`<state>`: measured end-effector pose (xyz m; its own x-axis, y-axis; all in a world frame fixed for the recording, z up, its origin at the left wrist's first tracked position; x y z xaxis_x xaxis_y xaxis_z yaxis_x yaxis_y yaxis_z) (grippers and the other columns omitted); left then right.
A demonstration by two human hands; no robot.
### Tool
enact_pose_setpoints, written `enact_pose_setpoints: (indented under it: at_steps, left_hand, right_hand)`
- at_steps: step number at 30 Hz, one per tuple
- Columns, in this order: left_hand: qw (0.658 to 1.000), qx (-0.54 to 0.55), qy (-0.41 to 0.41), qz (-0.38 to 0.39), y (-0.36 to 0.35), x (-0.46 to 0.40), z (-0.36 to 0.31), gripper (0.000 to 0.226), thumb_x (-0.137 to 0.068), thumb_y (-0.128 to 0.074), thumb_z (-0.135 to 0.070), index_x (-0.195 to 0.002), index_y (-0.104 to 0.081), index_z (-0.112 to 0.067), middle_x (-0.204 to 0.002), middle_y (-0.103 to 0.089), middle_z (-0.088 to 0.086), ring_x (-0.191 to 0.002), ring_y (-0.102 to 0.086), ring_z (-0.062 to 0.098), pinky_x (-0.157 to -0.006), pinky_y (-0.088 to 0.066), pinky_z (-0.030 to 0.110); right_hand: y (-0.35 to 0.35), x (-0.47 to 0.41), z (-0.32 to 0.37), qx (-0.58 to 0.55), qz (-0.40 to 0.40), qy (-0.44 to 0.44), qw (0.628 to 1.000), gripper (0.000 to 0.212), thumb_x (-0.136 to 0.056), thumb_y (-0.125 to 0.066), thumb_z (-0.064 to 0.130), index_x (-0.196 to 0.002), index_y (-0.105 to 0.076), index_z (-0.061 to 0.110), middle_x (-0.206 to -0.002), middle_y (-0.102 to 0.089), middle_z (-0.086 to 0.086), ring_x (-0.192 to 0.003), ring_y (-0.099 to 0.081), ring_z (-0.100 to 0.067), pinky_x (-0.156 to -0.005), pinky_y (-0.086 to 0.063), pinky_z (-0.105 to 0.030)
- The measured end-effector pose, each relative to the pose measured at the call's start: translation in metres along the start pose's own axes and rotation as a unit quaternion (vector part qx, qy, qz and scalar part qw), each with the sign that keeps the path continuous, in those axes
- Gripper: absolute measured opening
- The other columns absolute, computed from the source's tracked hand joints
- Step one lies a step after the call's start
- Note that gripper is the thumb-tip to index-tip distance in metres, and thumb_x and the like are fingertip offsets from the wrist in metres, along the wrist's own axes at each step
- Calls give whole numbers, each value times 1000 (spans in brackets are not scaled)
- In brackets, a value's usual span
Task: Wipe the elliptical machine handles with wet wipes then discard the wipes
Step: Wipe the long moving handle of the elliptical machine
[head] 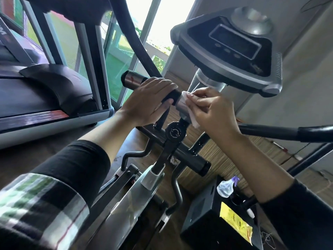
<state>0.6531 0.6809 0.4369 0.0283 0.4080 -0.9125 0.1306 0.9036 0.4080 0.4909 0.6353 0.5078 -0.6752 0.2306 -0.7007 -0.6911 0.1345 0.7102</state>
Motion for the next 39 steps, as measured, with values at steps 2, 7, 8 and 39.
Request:
enact_pose_setpoints:
  at_steps: [2, 7, 8, 39]
  left_hand:
    - [1000, -10, -7, -10, -1, 1, 0, 36, -97, -43, -24, -122, -56, 0, -120, -60, 13, -111, -54, 29, -104, -35, 36]
    - [999, -19, -36, -26, -3, 2, 2, 38, -99, -41, -25, -125, -56, 0, -122, -60, 13, -113, -53, 29, -104, -34, 37]
    - [998, -25, -46, -32, -4, 3, 4, 38, -99, -42, -24, -126, -56, -1, -121, -60, 12, -113, -52, 28, -104, -35, 38]
    - [987, -11, -99, -125, -16, 5, 11, 41, -99, -36, -30, -122, -60, -7, -112, -64, 10, -102, -58, 29, -93, -36, 38]
  right_hand:
    - [-4, -4, 0, -3, -2, 8, 1000, 21, -87, -68, 20, -98, -72, 2, -98, -66, 2, -86, -61, -6, -83, -50, -12]
    - [3, 31, -8, 77, -19, 97, 992, 16, -88, -67, 10, -101, -72, 2, -108, -64, -5, -103, -58, -17, -92, -49, -25]
    - [3, 36, -10, 101, -21, 115, 988, 16, -88, -66, 9, -101, -72, 2, -111, -63, -6, -106, -56, -18, -94, -47, -25]
    - [-31, 41, -13, 360, -21, 305, 882, 28, -93, -52, 10, -112, -63, -7, -121, -59, -13, -116, -45, -22, -79, -58, -38]
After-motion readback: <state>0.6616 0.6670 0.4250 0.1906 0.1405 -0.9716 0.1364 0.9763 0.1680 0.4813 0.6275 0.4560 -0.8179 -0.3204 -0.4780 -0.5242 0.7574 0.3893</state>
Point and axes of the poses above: each hand's wrist, its own x-axis away from the middle knuckle, its own y-axis out of the back of the hand, z = x × y, the point moved 3 cm from there along -x, towards the middle knuckle
